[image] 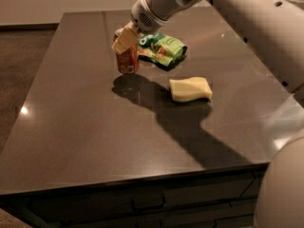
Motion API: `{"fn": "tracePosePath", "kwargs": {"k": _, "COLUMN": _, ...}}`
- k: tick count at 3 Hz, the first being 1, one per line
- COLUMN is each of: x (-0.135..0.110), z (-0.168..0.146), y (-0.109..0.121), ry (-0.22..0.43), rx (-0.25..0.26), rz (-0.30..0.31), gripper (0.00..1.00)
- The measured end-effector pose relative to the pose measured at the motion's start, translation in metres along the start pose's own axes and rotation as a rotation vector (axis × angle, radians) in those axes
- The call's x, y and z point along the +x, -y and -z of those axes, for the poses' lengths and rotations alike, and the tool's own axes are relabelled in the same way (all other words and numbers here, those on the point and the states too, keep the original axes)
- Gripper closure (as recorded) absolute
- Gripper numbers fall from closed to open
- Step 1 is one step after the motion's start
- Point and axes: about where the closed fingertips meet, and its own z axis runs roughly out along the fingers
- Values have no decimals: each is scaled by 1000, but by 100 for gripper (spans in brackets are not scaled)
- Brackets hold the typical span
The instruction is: Move coke can near green rice chip bag
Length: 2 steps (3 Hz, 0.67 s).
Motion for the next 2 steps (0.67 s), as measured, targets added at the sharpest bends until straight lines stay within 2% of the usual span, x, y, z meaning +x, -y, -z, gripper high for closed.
{"fn": "tracePosePath", "kwargs": {"k": 1, "x": 12, "z": -10, "y": 15, "ry": -26, "rx": 6, "rz": -24, "gripper": 84}}
{"fn": "tracePosePath", "kwargs": {"k": 2, "x": 23, "z": -13, "y": 25, "ry": -22, "rx": 32, "rz": -48, "gripper": 61}}
